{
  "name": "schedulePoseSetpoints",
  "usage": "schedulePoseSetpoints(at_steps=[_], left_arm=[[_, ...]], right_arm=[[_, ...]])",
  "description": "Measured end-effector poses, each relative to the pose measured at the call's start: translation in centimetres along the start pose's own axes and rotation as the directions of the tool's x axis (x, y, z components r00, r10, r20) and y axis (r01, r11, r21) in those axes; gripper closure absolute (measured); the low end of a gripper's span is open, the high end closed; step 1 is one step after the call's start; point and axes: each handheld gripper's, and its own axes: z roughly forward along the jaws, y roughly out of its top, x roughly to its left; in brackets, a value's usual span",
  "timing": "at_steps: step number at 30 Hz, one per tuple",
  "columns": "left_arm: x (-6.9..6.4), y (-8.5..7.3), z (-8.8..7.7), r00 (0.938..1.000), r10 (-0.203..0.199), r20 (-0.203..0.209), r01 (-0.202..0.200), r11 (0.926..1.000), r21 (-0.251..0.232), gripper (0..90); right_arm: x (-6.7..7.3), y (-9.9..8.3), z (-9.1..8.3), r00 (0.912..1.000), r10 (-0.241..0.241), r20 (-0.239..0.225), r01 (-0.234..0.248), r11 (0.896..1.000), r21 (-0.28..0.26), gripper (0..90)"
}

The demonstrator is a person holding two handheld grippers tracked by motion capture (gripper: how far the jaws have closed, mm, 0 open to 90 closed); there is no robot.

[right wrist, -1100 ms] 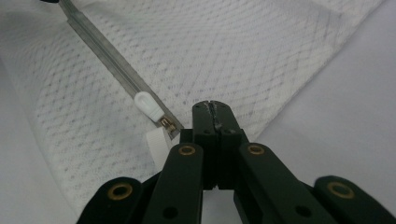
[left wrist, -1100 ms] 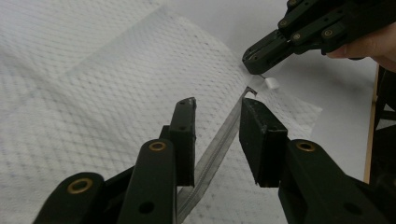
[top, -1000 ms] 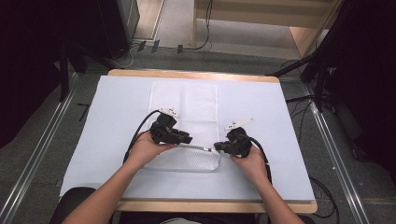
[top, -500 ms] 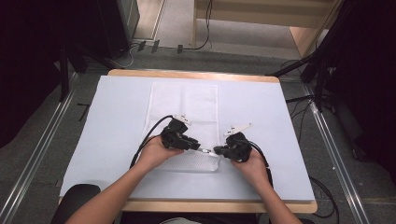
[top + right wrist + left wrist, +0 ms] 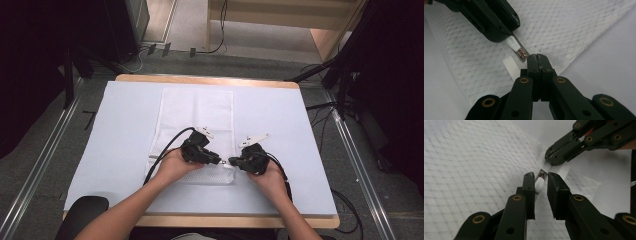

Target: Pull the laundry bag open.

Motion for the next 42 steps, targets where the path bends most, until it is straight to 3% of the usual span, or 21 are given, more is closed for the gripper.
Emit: schedulePoseSetpoints(at_steps=[10, 17, 22, 29, 34, 38, 42], left_arm=[[-0.4, -0.2, 1.3, 0.9998, 0.017, 0.011, -0.017, 0.9998, -0.003, 82.3], [-0.1, -0.2, 1.2, 0.9996, 0.0, 0.03, 0.0, 1.0, 0.008, 87.4], [0.1, -0.1, 1.2, 0.9986, -0.025, 0.047, 0.024, 0.9997, 0.008, 87.6], [0.7, 0.0, 1.0, 0.9933, -0.076, 0.087, 0.074, 0.997, 0.022, 87.9], [0.6, 0.1, 0.9, 0.9931, -0.077, 0.089, 0.074, 0.9967, 0.032, 88.1], [1.0, -0.1, 0.7, 0.9894, -0.109, 0.096, 0.106, 0.9939, 0.03, 88.1], [1.1, -0.2, -0.1, 0.9917, -0.094, 0.088, 0.091, 0.9951, 0.037, 88.0]], right_arm=[[0.1, -0.1, 0.0, 1.0, -0.005, 0.004, 0.005, 1.0, -0.002, 90.0], [0.1, 0.0, 0.0, 1.0, -0.003, 0.006, 0.003, 1.0, 0.001, 90.0], [0.5, 0.0, 0.1, 0.9984, -0.052, 0.019, 0.052, 0.999, 0.008, 90.0], [0.5, 0.0, 0.2, 0.9987, -0.047, 0.02, 0.047, 0.999, 0.013, 90.0], [0.2, -0.1, 0.2, 0.9999, -0.014, -0.006, 0.014, 1.0, 0.005, 90.0], [0.2, -0.2, 0.1, 0.9998, -0.017, -0.006, 0.017, 1.0, 0.003, 90.0], [0.2, -0.2, 0.1, 0.9998, -0.015, -0.009, 0.015, 1.0, 0.002, 90.0]])
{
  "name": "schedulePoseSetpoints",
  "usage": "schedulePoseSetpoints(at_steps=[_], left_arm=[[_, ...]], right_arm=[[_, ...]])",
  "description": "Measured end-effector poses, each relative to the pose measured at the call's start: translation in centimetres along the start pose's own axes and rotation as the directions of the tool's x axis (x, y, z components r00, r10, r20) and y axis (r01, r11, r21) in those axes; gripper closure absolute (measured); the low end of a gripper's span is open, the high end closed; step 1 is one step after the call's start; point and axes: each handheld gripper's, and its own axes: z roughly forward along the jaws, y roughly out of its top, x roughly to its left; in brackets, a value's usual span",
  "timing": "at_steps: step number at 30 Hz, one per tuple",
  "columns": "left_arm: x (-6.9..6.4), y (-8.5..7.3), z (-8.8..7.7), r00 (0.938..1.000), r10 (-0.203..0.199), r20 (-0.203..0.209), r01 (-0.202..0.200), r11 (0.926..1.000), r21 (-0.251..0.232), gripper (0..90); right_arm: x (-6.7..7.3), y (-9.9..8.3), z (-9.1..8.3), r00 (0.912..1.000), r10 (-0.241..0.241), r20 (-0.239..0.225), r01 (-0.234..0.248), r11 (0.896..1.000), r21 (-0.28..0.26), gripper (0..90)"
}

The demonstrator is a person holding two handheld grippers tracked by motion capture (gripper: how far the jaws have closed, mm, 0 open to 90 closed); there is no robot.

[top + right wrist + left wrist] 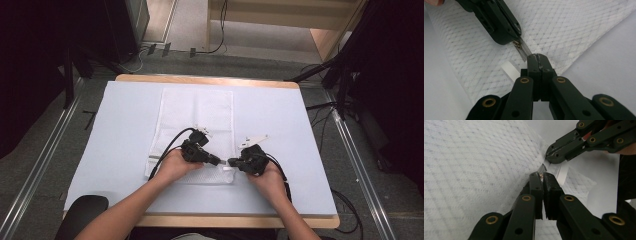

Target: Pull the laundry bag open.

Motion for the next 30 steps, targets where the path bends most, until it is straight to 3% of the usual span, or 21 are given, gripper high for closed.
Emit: schedulePoseSetpoints(at_steps=[20, 30], left_arm=[[1.4, -1.4, -3.6, 0.9995, -0.028, -0.016, 0.028, 0.9994, 0.022, 88.0], [2.4, -3.4, -6.3, 0.9979, -0.055, -0.032, 0.056, 0.9985, 0.002, 88.0]], right_arm=[[-0.2, -0.1, 0.0, 0.9997, -0.016, -0.021, 0.016, 1.0, -0.008, 90.0], [-0.3, -0.1, 0.0, 0.9995, -0.022, -0.022, 0.022, 1.0, -0.01, 90.0]])
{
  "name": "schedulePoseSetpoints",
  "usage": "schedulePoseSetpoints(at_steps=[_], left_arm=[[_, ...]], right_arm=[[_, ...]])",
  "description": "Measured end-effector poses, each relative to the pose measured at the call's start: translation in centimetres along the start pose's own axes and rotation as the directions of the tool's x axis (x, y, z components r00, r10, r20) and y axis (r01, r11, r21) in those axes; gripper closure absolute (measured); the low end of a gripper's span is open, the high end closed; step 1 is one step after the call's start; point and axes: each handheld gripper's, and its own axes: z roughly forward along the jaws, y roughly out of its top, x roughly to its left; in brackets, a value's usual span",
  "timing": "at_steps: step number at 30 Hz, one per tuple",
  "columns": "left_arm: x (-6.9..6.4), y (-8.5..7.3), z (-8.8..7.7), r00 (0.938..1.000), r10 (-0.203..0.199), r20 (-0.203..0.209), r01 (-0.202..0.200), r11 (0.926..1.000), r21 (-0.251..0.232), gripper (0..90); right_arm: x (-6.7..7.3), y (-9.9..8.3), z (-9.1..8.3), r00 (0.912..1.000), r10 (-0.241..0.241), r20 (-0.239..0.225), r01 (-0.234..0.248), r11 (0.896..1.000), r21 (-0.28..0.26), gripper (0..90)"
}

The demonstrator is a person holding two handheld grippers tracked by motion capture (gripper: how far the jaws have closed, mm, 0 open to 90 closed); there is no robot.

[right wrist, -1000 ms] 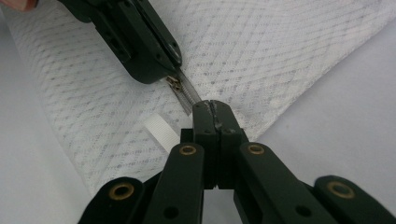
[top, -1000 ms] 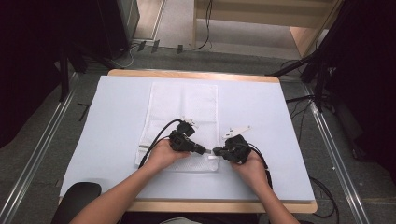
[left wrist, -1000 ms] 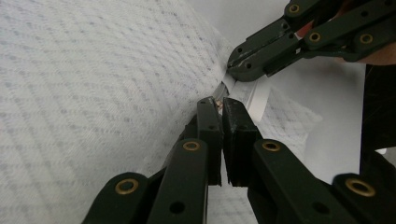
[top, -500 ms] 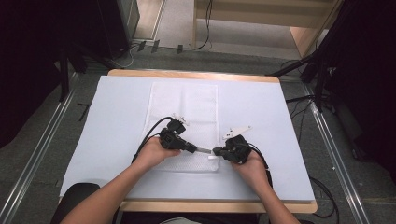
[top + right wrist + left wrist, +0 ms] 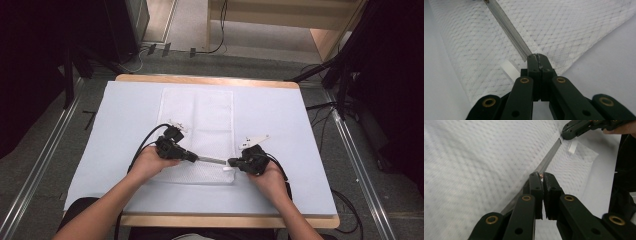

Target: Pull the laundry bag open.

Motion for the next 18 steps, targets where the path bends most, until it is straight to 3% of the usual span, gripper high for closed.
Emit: schedulePoseSetpoints(at_steps=[10, 18], left_arm=[[1.6, -3.0, -3.5, 0.9979, -0.035, -0.054, 0.034, 0.9993, -0.015, 87.9], [3.3, -5.4, -6.1, 0.9909, -0.1, -0.091, 0.097, 0.9947, -0.034, 87.9]], right_arm=[[-0.1, 0.0, 0.0, 0.9999, -0.01, -0.006, 0.01, 1.0, 0.0, 90.0], [-0.2, 0.0, 0.0, 0.9998, -0.014, -0.016, 0.014, 1.0, 0.002, 90.0]])
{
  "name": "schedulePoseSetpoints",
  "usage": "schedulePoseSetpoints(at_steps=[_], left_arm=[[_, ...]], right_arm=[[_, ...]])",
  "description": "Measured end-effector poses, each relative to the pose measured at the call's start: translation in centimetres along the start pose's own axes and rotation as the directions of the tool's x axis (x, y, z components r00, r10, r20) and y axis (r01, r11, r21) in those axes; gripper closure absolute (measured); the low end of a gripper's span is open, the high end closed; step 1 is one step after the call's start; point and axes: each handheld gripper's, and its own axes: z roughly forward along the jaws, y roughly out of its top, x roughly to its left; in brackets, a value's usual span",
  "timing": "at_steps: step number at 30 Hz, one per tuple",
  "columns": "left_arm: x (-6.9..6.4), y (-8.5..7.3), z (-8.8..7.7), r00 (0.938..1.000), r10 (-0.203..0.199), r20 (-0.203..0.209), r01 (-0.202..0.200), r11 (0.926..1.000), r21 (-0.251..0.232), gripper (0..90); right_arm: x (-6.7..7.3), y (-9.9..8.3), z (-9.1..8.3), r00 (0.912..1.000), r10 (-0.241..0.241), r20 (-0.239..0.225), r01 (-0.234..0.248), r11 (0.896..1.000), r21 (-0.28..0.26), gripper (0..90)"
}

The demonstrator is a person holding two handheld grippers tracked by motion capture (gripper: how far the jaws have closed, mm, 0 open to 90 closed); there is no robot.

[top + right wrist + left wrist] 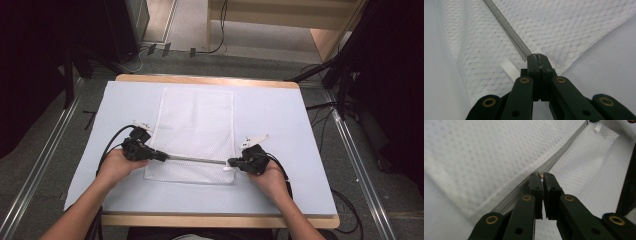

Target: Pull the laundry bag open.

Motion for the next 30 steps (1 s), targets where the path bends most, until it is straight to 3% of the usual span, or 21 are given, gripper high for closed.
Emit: schedulePoseSetpoints(at_steps=[8, 14, 22, 30], left_arm=[[1.6, -1.6, -2.3, 0.9981, -0.06, -0.015, 0.059, 0.9975, -0.038, 87.9], [2.7, -3.1, -3.5, 0.993, -0.11, -0.042, 0.108, 0.9924, -0.058, 87.8], [2.6, -3.5, -3.5, 0.9916, -0.106, -0.075, 0.102, 0.9936, -0.049, 87.8], [2.4, -3.9, -3.5, 0.9927, -0.101, -0.066, 0.098, 0.9939, -0.051, 87.4]], right_arm=[[-0.2, 0.1, 0.0, 0.9999, -0.003, -0.013, 0.003, 1.0, 0.006, 90.0], [-0.4, 0.3, 0.0, 0.9996, -0.001, -0.028, 0.001, 1.0, 0.015, 90.0], [-0.6, 0.5, 0.1, 0.9991, 0.003, -0.043, -0.001, 1.0, 0.028, 90.0], [-0.7, 0.6, 0.1, 0.9987, 0.01, -0.049, -0.008, 0.999, 0.034, 90.0]])
